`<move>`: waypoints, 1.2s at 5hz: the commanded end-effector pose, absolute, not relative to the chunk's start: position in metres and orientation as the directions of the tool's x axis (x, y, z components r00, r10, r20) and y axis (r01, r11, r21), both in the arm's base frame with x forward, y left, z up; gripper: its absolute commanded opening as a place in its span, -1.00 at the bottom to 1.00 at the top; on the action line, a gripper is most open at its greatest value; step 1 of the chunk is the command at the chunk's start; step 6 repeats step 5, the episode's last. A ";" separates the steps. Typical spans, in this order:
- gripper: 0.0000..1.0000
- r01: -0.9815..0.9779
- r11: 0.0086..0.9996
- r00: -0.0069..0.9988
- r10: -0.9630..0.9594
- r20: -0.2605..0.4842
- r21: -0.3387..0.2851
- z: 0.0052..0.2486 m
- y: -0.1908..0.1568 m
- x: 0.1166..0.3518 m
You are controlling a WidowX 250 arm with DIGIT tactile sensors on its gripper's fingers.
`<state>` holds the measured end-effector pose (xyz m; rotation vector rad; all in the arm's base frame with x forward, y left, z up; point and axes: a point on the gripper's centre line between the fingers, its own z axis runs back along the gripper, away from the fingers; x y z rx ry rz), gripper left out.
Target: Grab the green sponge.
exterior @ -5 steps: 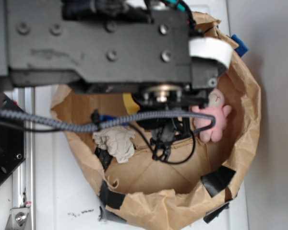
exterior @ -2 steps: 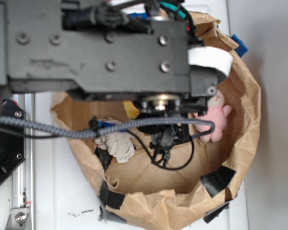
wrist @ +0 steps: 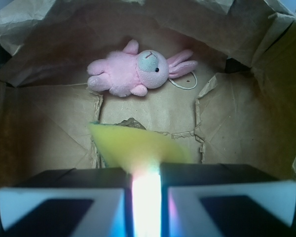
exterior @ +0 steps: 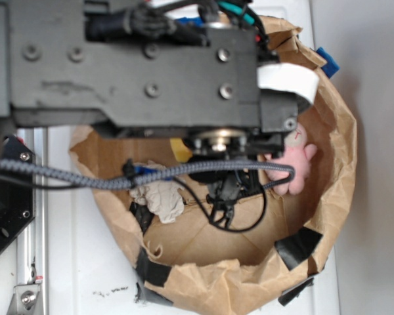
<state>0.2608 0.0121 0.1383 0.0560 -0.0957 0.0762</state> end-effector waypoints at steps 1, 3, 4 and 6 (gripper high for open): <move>-1.00 -0.092 0.995 0.986 0.084 0.141 0.049 0.147 0.012 0.262; -1.00 -0.100 0.994 0.985 0.092 0.148 0.047 0.148 0.013 0.260; -1.00 -0.103 0.993 0.985 0.095 0.147 0.052 0.147 0.012 0.260; -1.00 -0.097 0.994 0.985 0.087 0.152 0.056 0.148 0.013 0.261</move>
